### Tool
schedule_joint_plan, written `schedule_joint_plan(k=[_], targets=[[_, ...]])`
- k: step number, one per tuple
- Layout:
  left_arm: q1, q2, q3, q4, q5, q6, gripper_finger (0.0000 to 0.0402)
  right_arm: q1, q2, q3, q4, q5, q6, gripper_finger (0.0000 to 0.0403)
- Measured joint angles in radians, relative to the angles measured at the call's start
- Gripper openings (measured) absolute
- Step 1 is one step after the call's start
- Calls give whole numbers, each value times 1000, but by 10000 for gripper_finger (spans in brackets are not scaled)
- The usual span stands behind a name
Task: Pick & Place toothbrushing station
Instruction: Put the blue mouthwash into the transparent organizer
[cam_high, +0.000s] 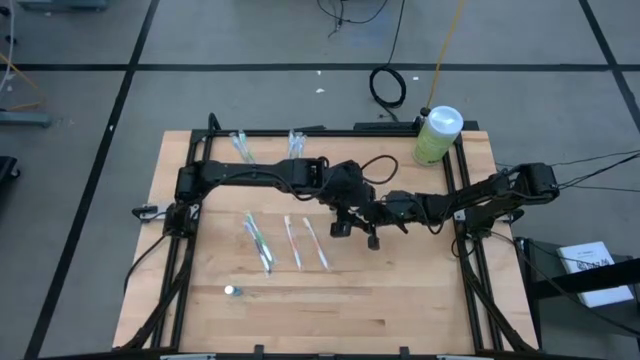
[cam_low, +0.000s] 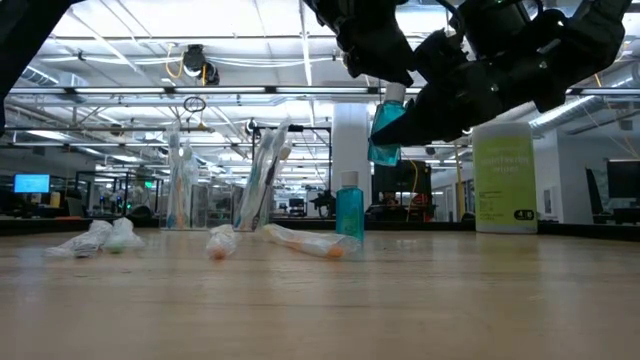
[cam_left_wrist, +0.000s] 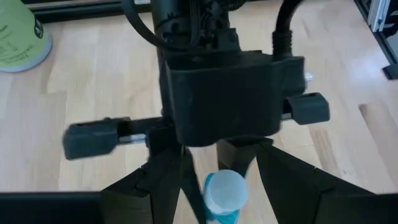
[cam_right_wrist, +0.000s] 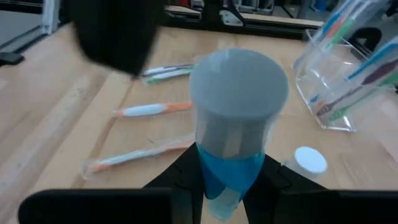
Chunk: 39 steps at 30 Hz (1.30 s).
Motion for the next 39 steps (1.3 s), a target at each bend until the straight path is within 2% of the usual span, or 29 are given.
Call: schedule_joint_plan(k=[5, 9, 16, 19, 22, 29, 39], targets=[[2, -8, -52, 34, -3, -6, 211, 0, 0, -2, -8, 15, -6, 68], [4, -66, -176, 165, -31, -24, 211, 0, 0, -3, -24, 15, -6, 68], [6, -246, -460, 507, -38, -62, 211, -1, 0, -3, -5, 18, -6, 68], [6, -290, -580, 681, -35, -93, 211, -1, 0, -3, 27, 18, -10, 68], [8, -292, -669, 778, -34, -124, 211, -1, 0, -3, 37, 19, -12, 68], [9, -294, -695, 804, -26, -156, 211, -1, 0, -3, 115, 19, -32, 68], [6, -294, -695, 808, -23, -134, 211, -1, 0, -3, 132, 19, -32, 68]])
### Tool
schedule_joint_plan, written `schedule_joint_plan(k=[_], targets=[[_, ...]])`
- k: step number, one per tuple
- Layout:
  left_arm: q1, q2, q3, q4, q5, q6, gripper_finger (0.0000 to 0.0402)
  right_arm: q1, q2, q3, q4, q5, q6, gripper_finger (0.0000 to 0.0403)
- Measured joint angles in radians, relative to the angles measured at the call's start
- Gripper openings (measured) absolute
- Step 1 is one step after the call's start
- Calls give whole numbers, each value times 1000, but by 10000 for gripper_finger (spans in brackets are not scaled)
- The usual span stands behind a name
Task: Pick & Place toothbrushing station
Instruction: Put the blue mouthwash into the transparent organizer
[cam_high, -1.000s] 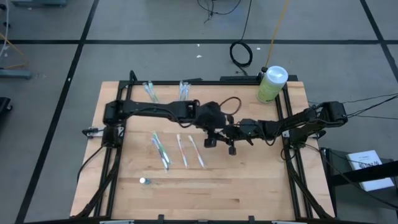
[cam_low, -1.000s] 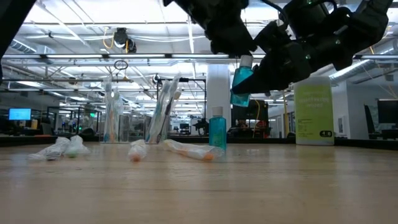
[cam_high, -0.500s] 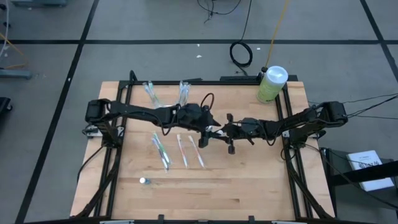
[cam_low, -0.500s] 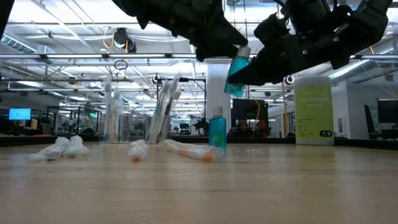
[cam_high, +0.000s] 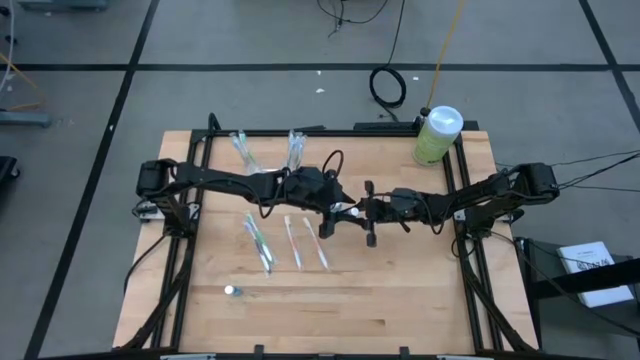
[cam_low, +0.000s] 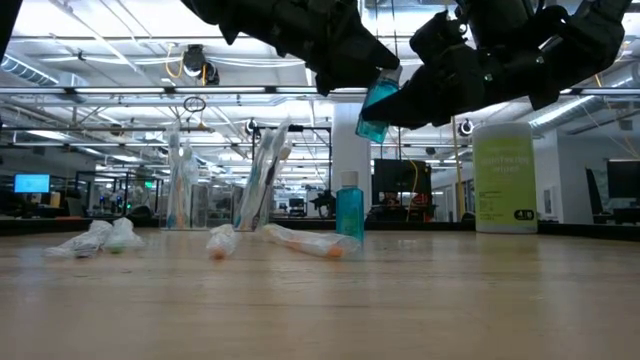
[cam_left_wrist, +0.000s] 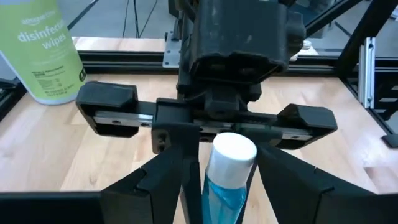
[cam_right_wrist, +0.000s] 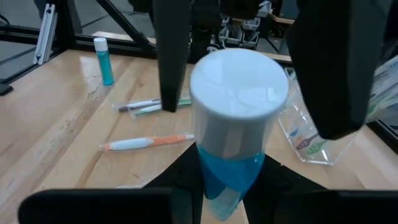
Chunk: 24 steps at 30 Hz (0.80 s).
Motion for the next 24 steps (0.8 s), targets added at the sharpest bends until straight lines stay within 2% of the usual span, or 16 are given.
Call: schedule_joint_plan(k=[8, 13, 16, 21, 24], targets=[[-1, 9, 0, 4, 2, 3, 211, 0, 0, 0, 10, -1, 0, 68], [-1, 9, 0, 24, 42, 5, 206, 0, 0, 0, 4, -1, 2, 68], [-1, 9, 0, 23, 42, 5, 179, 0, 0, 0, 3, -1, 2, 68], [-1, 9, 0, 25, 45, 0, 109, 0, 0, 0, -3, -3, 6, 68], [-1, 9, 0, 22, 45, -14, 85, 0, 0, 0, -4, -4, 10, 68]])
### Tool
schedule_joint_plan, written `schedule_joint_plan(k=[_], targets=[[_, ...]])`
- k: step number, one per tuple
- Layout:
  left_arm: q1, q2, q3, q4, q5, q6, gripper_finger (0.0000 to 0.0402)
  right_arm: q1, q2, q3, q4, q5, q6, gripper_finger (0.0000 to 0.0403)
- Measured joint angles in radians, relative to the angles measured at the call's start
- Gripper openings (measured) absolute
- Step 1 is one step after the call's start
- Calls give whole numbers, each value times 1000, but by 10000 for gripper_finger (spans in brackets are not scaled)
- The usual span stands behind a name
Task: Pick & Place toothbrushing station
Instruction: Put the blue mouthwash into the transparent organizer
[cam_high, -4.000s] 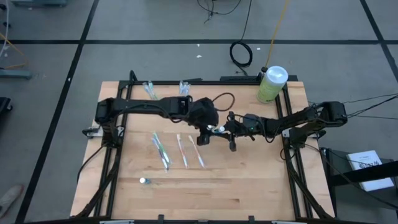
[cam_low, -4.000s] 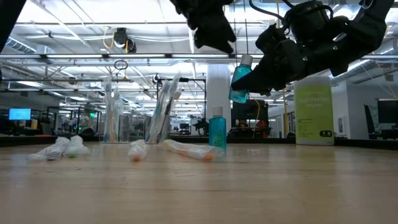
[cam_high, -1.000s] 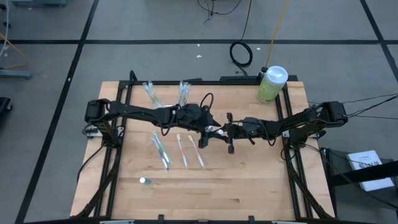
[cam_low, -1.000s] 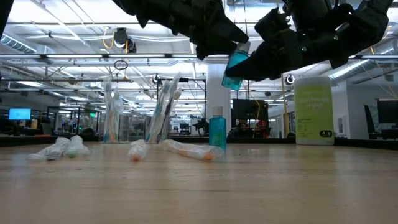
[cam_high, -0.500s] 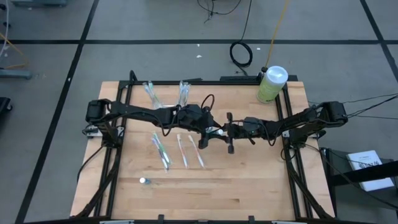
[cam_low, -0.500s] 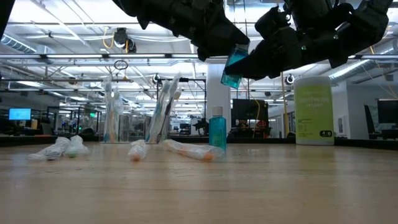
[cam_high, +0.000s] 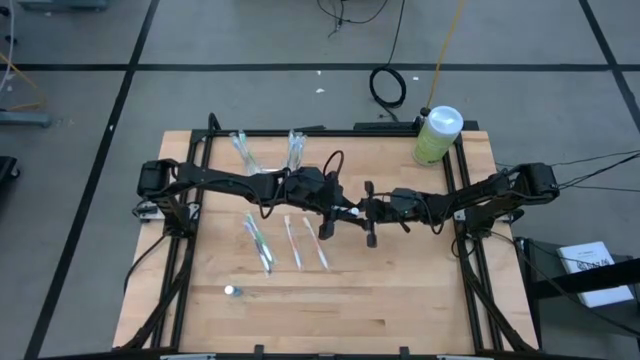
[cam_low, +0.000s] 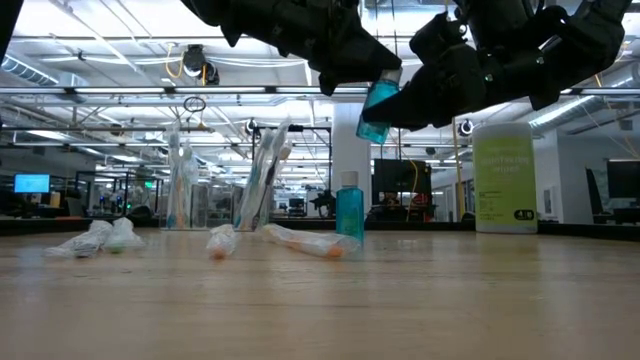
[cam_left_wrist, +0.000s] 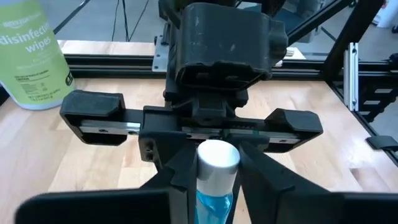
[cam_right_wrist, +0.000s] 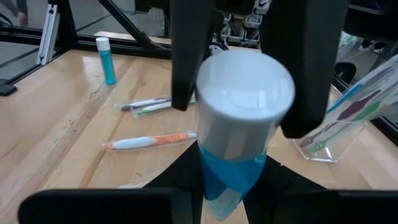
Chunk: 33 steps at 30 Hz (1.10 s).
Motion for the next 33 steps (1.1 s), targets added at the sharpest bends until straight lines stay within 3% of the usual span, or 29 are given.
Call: schedule_joint_plan(k=[9, 14, 24, 33], targets=[[-2, -9, 0, -4, -5, 0, 82, 0, 0, 0, 0, -1, 0, 72], [-2, -89, -2, -67, -49, 5, 75, -2, -4, 4, 11, 1, 43, 96], [-9, -345, 2, -293, -332, 36, 79, -5, -3, 2, -55, -3, 82, 169], [-4, -505, 0, -527, -615, -1, 74, -14, -140, 0, -231, -1, 101, 183]])
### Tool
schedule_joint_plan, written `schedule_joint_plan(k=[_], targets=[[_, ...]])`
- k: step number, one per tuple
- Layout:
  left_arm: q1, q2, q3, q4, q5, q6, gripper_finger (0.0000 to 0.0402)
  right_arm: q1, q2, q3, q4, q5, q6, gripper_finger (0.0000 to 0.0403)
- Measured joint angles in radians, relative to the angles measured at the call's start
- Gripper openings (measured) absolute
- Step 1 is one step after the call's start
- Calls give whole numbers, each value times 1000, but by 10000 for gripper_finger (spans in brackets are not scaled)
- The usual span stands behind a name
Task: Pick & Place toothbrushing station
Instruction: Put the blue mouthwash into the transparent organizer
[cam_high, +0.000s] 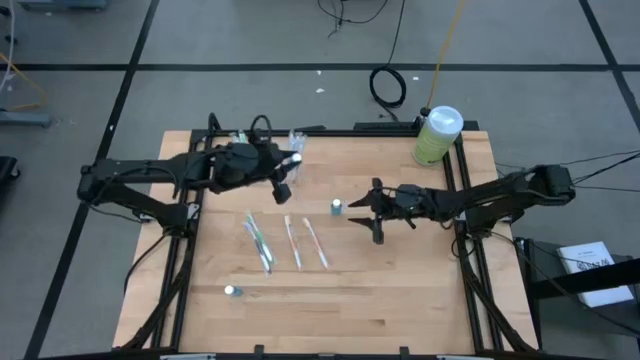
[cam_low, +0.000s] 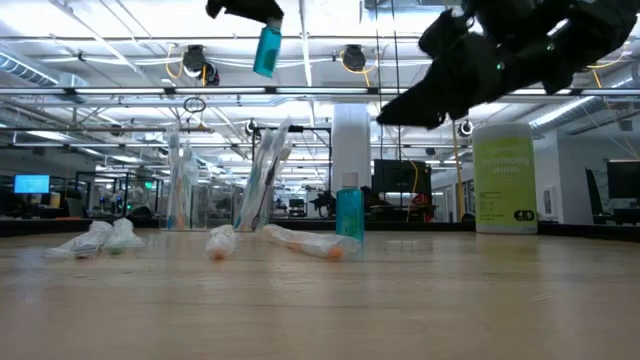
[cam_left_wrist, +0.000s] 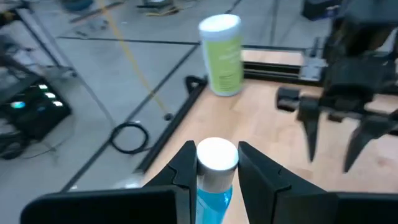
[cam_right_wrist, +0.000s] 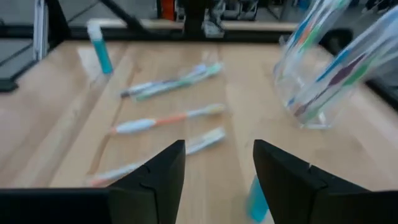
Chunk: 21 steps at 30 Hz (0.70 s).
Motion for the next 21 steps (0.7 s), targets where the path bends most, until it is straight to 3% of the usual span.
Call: schedule_joint_plan(k=[5, 10, 15, 21], targets=[[37, -37, -54, -3, -44, -29, 74, -7, -149, 1, -124, 2, 1, 181], [111, -106, -250, 136, -41, -82, 74, -7, -233, 0, -236, 42, 2, 179], [203, -202, -474, 354, 0, -125, 74, -6, -243, -12, -217, 54, 1, 177], [278, -271, -677, 494, 0, -222, 74, -8, -242, -28, -191, 56, 0, 176]])
